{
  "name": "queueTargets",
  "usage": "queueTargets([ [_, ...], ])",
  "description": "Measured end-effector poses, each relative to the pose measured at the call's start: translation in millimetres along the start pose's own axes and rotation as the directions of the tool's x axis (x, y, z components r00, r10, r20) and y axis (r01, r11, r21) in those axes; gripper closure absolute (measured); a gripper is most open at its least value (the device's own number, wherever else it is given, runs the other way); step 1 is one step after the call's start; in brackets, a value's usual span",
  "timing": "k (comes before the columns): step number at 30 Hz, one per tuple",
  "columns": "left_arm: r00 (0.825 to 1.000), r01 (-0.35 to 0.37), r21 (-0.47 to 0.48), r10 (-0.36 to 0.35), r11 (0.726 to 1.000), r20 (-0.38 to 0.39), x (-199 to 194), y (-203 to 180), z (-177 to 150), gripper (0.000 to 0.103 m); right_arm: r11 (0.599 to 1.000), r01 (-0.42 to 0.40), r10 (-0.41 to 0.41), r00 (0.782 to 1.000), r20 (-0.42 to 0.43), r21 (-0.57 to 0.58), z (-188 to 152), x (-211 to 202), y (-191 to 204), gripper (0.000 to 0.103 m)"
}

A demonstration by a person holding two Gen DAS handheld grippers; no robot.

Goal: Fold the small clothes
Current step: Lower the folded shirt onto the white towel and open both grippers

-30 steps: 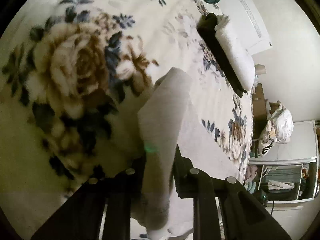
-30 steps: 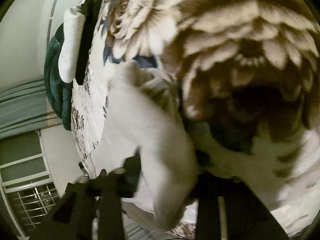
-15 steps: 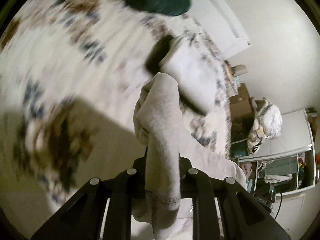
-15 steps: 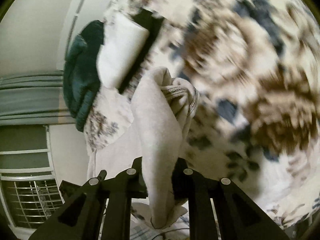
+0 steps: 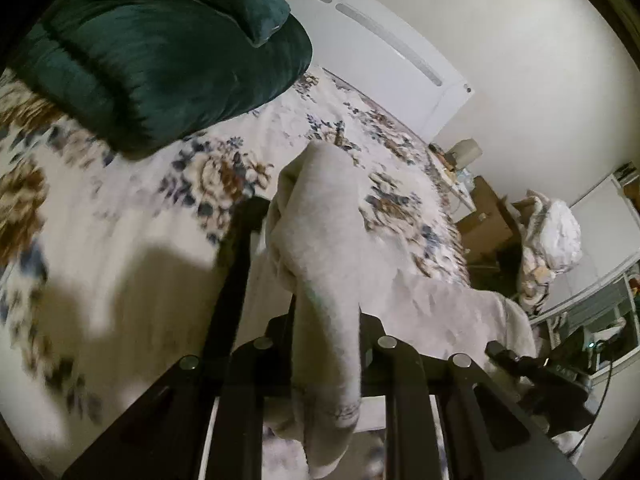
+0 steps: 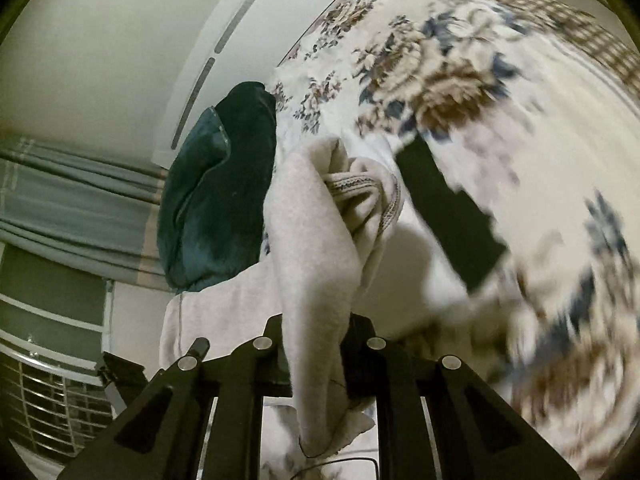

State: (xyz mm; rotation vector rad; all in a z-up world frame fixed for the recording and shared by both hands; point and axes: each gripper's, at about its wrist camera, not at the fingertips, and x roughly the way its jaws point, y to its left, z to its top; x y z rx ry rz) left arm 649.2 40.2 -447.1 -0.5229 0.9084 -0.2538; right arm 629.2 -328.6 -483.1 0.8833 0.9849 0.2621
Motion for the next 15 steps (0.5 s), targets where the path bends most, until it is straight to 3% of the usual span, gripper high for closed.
queueTargets([
  [4, 0.994, -0.094, 0.067, 0.097, 0.993, -0.05, 51.2, 5.5, 7.5, 0.086, 0.999, 0.052, -0.052, 0.998, -0.027, -0.009, 36.5, 45.3, -11.1, 0.088],
  [8, 0.973, -0.213, 0.113, 0.221, 0.97, -0.065, 72.4, 10.2, 5.4, 0.081, 0.99, 0.13, -0.133, 0.989, -0.063, -0.051, 48.2, 70.4, -25.8, 0.088],
  [10, 0.965, -0.25, 0.119, 0.258, 0.961, -0.054, 70.0, 11.3, 5.3, 0.067, 0.985, 0.158, -0.163, 0.984, -0.072, -0.071, 49.6, 72.8, -28.2, 0.086],
  [11, 0.961, -0.266, 0.126, 0.273, 0.956, -0.041, 69.0, 11.0, 5.4, 0.062, 0.974, 0.2, -0.208, 0.975, -0.071, -0.108, 48.2, 72.3, -24.3, 0.08],
  [12, 0.949, -0.309, 0.144, 0.315, 0.94, -0.021, 67.0, 8.7, 5.2, 0.048, 0.958, 0.247, -0.257, 0.964, -0.061, -0.143, 46.8, 71.4, -19.3, 0.079],
  [13, 0.939, -0.336, 0.161, 0.343, 0.928, -0.012, 66.5, 6.7, 5.3, 0.027, 0.947, 0.278, -0.289, 0.956, -0.052, -0.162, 45.7, 70.1, -16.7, 0.065],
  [14, 0.931, -0.36, 0.18, 0.365, 0.916, 0.002, 63.8, 2.7, 3.9, 0.017, 0.92, 0.335, -0.349, 0.936, -0.035, -0.205, 42.3, 68.9, -9.9, 0.049],
  [15, 0.929, -0.365, 0.189, 0.37, 0.912, 0.01, 60.9, -0.1, 2.3, 0.006, 0.896, 0.375, -0.39, 0.921, -0.017, -0.237, 38.8, 67.7, -4.3, 0.042],
])
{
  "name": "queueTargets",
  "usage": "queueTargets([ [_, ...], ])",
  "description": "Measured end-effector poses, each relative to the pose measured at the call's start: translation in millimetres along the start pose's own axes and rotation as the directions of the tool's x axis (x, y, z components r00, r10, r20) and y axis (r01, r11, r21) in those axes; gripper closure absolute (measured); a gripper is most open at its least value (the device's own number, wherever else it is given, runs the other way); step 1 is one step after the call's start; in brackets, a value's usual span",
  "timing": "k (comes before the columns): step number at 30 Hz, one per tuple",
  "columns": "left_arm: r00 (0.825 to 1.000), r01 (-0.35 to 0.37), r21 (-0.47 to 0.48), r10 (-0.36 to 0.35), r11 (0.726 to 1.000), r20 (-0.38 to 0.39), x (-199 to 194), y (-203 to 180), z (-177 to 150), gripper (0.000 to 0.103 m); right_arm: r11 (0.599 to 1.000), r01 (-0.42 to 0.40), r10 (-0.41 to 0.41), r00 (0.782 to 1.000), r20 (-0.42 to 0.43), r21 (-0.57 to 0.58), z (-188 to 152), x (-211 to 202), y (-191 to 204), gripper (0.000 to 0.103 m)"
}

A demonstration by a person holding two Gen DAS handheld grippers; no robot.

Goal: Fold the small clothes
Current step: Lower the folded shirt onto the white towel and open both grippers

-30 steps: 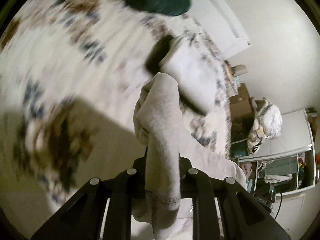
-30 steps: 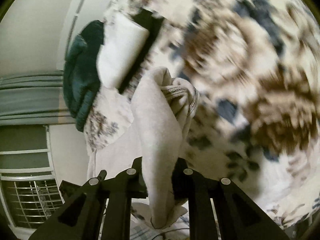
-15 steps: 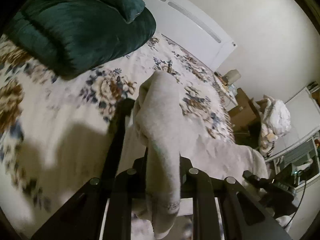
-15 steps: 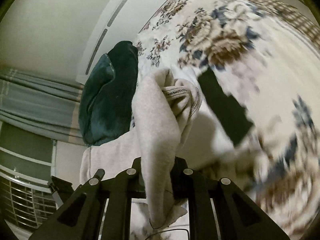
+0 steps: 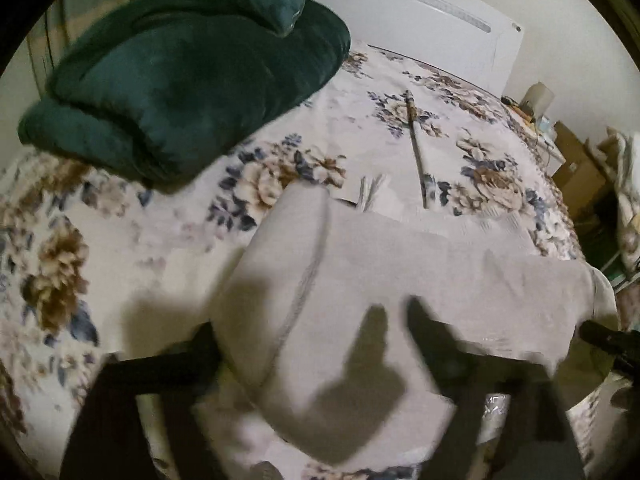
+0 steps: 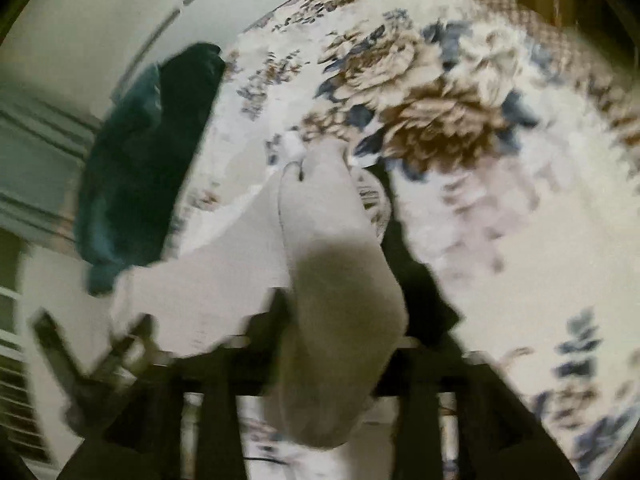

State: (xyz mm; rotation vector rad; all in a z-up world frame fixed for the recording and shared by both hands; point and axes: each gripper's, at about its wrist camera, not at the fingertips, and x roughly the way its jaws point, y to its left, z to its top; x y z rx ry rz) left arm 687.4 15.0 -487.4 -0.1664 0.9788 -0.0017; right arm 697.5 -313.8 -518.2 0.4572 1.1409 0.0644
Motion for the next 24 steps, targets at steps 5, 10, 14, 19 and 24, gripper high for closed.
queueTargets([
  [5, 1.0, -0.013, 0.055, 0.012, 0.998, 0.015, -17.7, -13.2, -9.8, 0.0, 0.947, 0.276, -0.267, 0.961, 0.076, -0.166, -29.9, -18.3, 34.3, 0.002],
  [10, 0.999, -0.033, 0.122, 0.032, 0.992, 0.012, -42.0, -30.8, -22.7, 0.0, 0.87, 0.449, -0.421, 0.892, 0.166, -0.203, -61.6, -44.8, 53.2, 0.0],
  [14, 0.998, -0.055, 0.166, 0.053, 0.985, 0.017, -70.3, -43.6, -30.3, 0.0, 0.834, 0.51, -0.47, 0.857, 0.213, -0.21, -78.4, -74.4, 66.1, 0.0],
  [19, 0.998, -0.057, 0.164, 0.052, 0.985, 0.032, -119.7, -52.8, -35.3, 0.0, 0.827, 0.524, -0.471, 0.843, 0.258, -0.202, -94.4, -126.4, 82.1, 0.0],
  [24, 0.997, -0.058, 0.151, 0.05, 0.987, 0.061, -184.7, -61.7, -44.1, 0.0, 0.837, 0.518, -0.458, 0.84, 0.292, -0.175, -115.9, -194.4, 93.6, 0.0],
])
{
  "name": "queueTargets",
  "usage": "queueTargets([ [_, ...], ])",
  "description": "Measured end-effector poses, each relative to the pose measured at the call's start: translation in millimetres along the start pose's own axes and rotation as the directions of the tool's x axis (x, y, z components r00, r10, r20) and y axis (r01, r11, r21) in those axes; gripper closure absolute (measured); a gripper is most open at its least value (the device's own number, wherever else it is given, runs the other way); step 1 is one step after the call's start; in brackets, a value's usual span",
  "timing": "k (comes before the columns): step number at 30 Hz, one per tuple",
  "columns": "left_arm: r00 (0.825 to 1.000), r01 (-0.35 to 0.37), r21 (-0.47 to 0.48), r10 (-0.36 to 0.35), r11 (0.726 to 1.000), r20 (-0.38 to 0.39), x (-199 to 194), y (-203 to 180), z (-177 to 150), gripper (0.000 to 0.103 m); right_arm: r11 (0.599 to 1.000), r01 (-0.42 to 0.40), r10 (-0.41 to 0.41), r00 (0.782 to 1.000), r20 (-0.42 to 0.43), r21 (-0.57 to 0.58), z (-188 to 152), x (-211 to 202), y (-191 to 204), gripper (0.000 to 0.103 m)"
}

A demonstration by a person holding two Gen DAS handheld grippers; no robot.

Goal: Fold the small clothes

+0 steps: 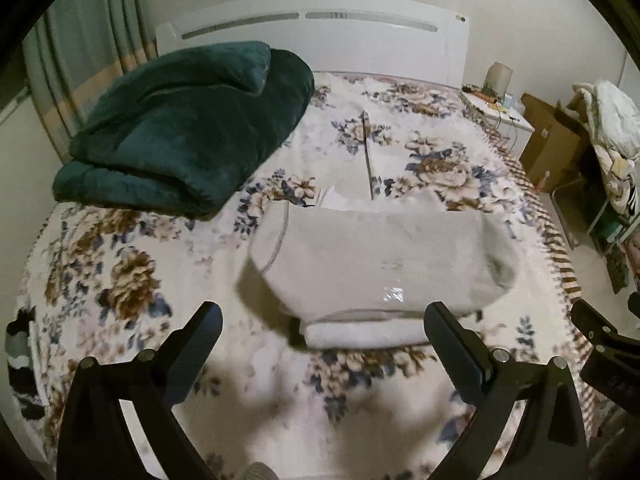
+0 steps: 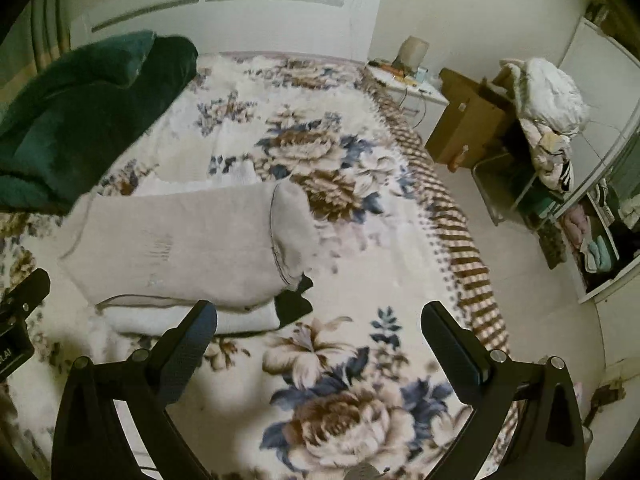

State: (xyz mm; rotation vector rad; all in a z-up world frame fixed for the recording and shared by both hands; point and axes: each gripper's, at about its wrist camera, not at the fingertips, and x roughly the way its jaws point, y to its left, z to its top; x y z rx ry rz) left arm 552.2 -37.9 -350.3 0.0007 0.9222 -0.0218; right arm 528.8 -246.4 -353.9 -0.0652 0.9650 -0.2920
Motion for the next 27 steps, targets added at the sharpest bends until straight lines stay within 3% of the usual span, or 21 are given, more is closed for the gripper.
queueTargets([
  [14, 0.995, 0.018, -0.011, -0.016, 1.0, 0.099, -211.4, -26.5, -21.2, 0.0, 0.999, -0.009, 0.001, 0.984, 0.18, 0.04, -36.3, -249.0, -77.9, 0.0],
  [21, 0.991, 0.012, -0.013, -0.01, 1.0, 0.13, -289.5, -35.5, -35.2, 0.0, 0.999, -0.029, 0.023, 0.965, 0.262, 0.02, -55.7, -354.5, -104.6, 0.0],
  [27, 0.985, 0.008, -0.016, -0.005, 1.0, 0.173, -341.5, -38.5, -48.1, 0.0, 0.998, -0.057, 0.047, 0.952, 0.302, 0.025, -73.5, -420.5, -126.8, 0.0],
])
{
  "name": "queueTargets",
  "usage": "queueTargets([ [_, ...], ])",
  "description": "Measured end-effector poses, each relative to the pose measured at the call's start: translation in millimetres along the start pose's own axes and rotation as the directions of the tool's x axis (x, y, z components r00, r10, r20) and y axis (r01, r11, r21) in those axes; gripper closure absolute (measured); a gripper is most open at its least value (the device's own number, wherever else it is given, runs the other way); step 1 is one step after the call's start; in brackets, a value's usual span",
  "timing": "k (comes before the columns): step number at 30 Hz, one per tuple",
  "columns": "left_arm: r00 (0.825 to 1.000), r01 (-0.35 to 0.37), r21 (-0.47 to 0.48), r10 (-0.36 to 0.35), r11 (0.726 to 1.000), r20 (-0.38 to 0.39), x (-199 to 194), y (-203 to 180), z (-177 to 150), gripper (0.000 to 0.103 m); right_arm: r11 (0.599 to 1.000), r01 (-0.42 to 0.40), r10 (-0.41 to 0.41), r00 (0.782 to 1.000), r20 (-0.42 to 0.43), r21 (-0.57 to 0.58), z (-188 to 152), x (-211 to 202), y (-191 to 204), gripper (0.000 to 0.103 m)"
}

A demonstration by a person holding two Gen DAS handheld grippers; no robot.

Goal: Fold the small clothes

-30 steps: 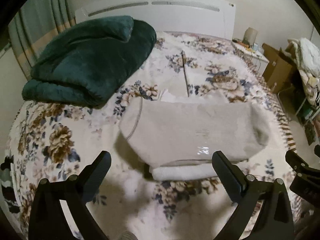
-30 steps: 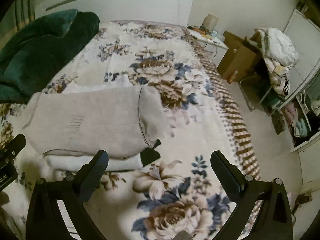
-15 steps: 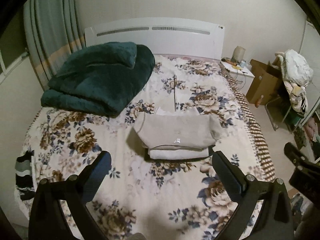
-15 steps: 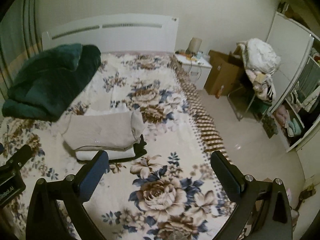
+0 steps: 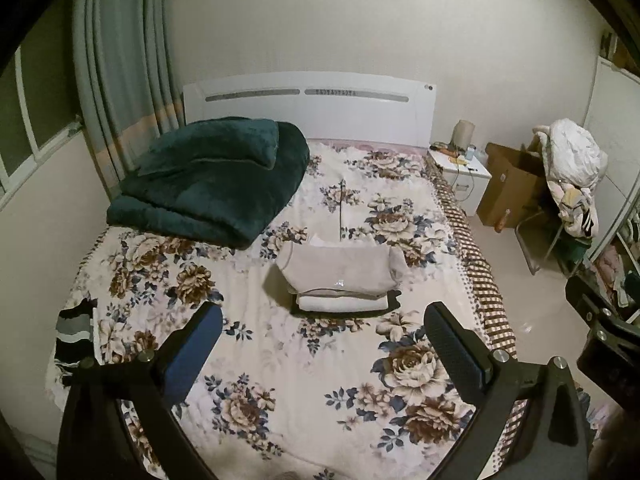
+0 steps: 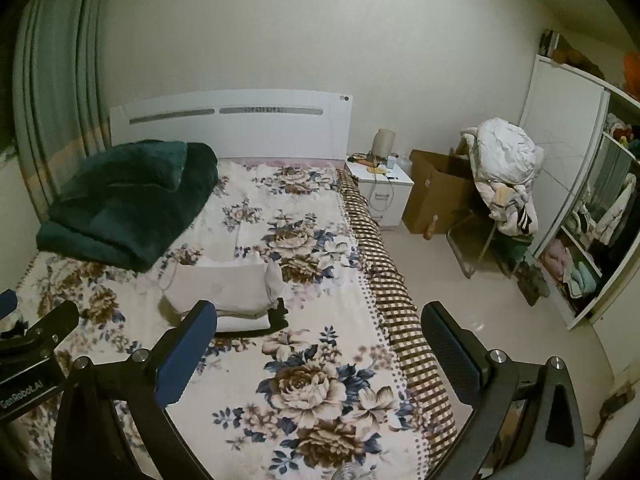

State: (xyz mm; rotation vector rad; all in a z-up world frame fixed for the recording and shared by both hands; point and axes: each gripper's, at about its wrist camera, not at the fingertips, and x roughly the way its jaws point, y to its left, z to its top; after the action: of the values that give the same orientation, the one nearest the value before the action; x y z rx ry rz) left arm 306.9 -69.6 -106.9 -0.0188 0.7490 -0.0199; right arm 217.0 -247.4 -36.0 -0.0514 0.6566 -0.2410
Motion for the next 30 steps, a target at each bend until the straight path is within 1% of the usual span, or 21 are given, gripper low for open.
queueTargets([
  [7, 0.999, -0.007, -0.017, 0.008, 1.0, 0.034, -40.8, 1.0, -3.5, 0.0, 0.999, -0.036, 0.036, 0.999, 0.036, -0.016, 0.4, -56.7, -10.8, 0.0],
  [13, 0.998, -0.004, -0.014, 0.005, 1.0, 0.06, -64.5, -0.5, -5.9, 0.0, 0.998, -0.059, 0.06, 0.997, 0.052, -0.015, 2.6, -84.1, -14.5, 0.0],
  [23, 0.998, -0.004, -0.015, 0.005, 1.0, 0.068, -75.1, -0.2, -9.1, 0.0, 0.997, -0.07, 0.071, 0.996, 0.052, -0.019, 3.1, -97.2, -13.9, 0.0],
  [30, 0.997, -0.02, -0.018, 0.021, 1.0, 0.08, -83.8, -1.7, -8.9, 0.0, 0.997, -0.078, 0.079, 0.996, 0.047, -0.02, 3.1, -100.8, -11.9, 0.0],
])
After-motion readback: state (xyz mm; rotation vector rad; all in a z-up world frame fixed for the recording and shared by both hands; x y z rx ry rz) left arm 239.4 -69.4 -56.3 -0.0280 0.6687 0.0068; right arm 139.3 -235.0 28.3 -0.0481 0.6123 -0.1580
